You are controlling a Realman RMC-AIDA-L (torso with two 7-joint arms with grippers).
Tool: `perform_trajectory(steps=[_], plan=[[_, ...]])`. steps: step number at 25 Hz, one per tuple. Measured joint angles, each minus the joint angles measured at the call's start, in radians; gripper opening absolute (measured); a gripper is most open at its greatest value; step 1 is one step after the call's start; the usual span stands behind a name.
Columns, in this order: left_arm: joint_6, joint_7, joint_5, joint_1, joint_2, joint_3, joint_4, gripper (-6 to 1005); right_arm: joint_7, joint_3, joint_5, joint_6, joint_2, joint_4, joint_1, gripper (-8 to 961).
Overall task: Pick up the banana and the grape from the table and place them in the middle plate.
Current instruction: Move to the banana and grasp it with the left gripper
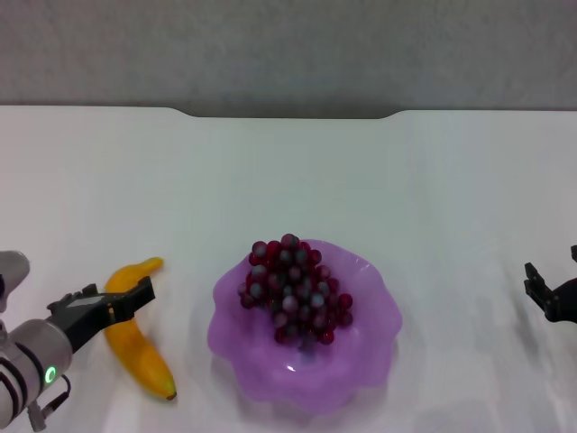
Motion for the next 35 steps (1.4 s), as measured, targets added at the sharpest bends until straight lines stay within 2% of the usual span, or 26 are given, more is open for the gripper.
perform_trajectory(steps=[11,35], plan=[[0.067,-0.017,-0.007,-0.013,-0.002,0.006,0.07,884,0.0,-0.006,0.0,-0.005,-0.001,0.01,0.003,704],[0.125,-0.021,-0.039,-0.107,-0.004,0.06,0.227,883,-0.002,-0.004,-0.006,-0.006,-0.002,0.026,0.004,703]])
